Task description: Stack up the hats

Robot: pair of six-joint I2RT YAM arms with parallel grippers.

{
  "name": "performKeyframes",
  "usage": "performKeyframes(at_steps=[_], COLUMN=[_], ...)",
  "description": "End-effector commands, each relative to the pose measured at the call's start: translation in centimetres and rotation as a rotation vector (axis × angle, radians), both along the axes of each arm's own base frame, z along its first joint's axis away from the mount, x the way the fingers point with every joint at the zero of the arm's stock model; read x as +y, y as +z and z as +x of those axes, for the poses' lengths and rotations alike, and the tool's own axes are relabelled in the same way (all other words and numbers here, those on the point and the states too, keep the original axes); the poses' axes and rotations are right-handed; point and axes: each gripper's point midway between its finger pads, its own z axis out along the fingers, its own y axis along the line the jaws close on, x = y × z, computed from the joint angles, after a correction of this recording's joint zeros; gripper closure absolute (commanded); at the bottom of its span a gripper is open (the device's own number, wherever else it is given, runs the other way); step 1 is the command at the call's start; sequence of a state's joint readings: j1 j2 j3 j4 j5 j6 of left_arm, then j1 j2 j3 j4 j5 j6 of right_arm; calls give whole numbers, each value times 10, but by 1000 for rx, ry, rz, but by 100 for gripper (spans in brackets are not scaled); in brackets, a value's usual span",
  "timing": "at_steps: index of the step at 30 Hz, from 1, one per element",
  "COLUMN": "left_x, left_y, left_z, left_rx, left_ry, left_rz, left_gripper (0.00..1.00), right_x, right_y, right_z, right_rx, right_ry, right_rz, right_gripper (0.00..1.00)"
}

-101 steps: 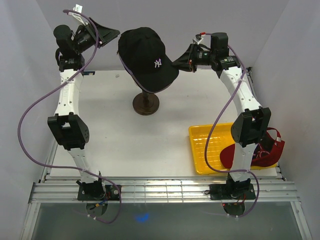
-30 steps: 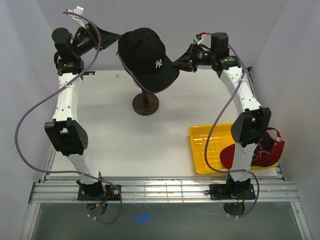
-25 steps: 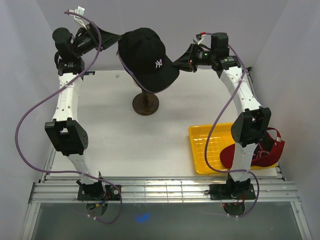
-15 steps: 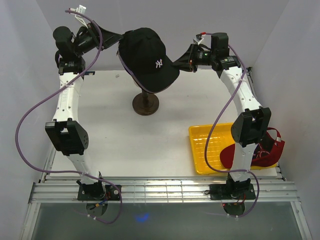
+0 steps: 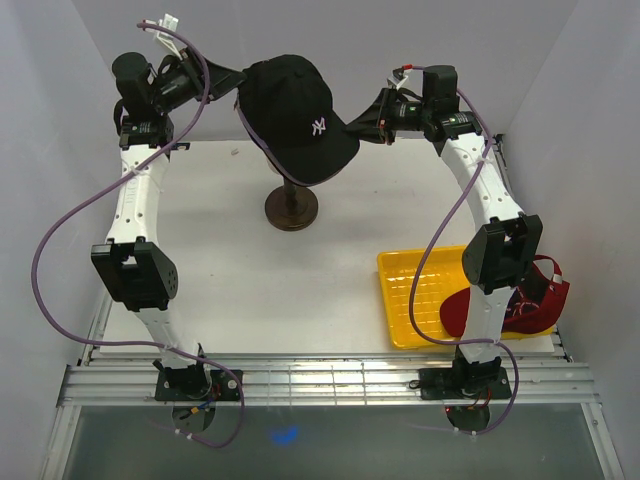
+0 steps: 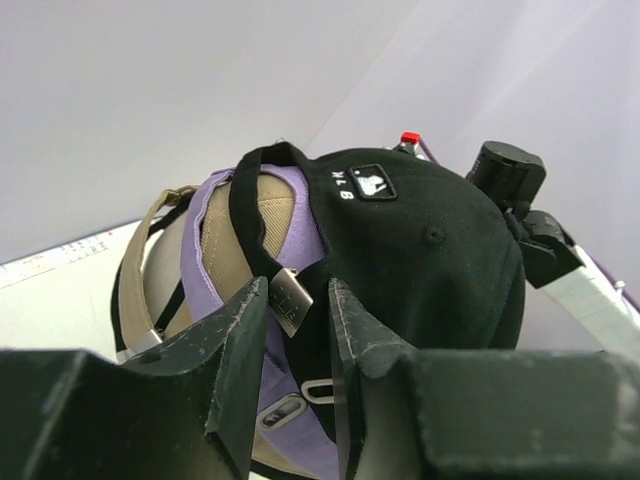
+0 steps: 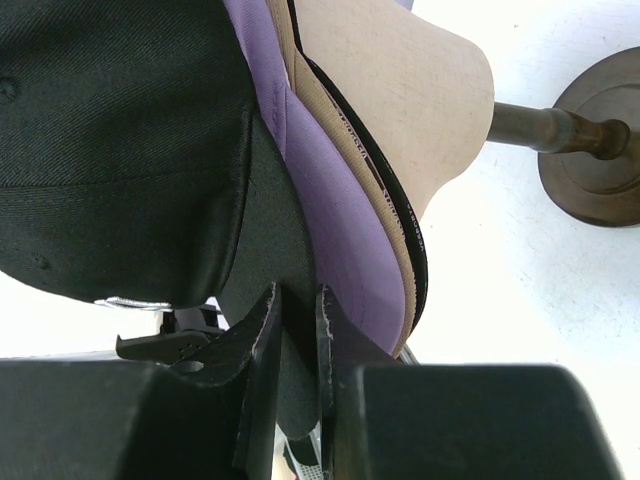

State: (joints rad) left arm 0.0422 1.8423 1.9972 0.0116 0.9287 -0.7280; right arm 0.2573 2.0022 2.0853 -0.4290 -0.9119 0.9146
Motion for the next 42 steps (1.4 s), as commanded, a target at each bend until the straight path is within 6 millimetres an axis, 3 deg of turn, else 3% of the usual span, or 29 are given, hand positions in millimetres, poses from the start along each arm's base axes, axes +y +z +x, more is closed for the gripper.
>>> performKeyframes(at_steps=[1, 3, 7, 8, 14, 21, 28, 34, 42], left_x=[-11, -10, -3, -1, 16, 25, 27, 30, 31], left_y=[-1, -1, -5, -5, -23, -82, -124, -147, -169], left_z=[-8, -6, 2, 4, 22, 42, 42, 37, 37], left_rx=[2, 4, 30, 33, 104, 257, 355, 398, 441], left_ry=[-26, -12, 61, 83, 229, 290, 312, 337, 333], left_rz=[27, 25, 21, 21, 35, 58, 48, 51, 59], left_gripper=[63, 69, 98, 100, 100, 100, 100, 100, 100], right_x=[-13, -13, -12, -12, -14, -17, -19, -22, -22], right_y=[-88, -90, -89, -89, -94, -110, -123, -114, -128], right_z=[28, 28, 27, 27, 27, 23, 18, 21, 15], right_rx=[129, 131, 125, 127, 130, 146, 153, 119, 128], right_ry=[-123, -123, -120, -122, -128, -134, -142, -162, -158], right_rz=[-189, -189, -190, -192, -206, -225, -253, -267, -291], right_gripper=[89, 90, 89, 90, 89, 92, 92, 92, 92])
